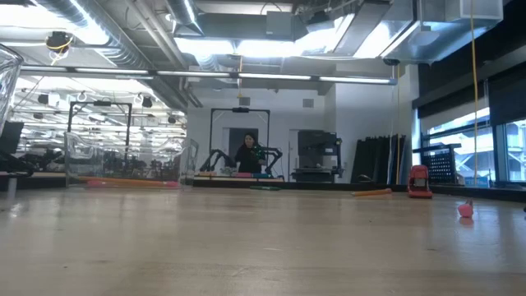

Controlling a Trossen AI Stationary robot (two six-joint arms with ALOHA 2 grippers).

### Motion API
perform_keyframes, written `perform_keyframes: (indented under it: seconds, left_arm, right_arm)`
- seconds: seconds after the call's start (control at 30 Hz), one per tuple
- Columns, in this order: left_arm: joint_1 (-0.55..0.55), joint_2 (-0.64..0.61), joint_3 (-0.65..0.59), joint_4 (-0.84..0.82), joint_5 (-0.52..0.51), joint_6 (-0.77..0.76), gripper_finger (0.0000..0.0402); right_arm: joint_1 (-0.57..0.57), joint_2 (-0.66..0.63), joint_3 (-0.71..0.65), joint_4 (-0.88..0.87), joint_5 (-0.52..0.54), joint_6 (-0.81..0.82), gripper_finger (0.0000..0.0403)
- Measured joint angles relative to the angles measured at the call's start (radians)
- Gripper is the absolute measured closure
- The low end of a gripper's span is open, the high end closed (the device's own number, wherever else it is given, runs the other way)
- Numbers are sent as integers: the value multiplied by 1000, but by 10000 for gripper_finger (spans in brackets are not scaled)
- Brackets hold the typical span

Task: Sort crayons/erasers/pens/pencils in bins
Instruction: Put the black pen into the bottom left transparent bin, then put the green crayon into the bottom right transparent bin

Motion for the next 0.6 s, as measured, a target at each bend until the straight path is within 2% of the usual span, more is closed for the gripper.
perform_keyframes:
  seconds: [0.17, 0.33, 0.6]
  left_arm:
    - [0, 0, 0, -32, 0, -99, 336]
    - [0, 0, 0, -45, 5, -122, 306]
    - [0, 0, 1, -42, 7, -137, 303]
  right_arm:
    - [0, 0, 0, 0, 0, 0, 393]
    - [0, 0, 0, 0, 0, 0, 393]
    - [0, 4, 0, 22, 0, 5, 393]
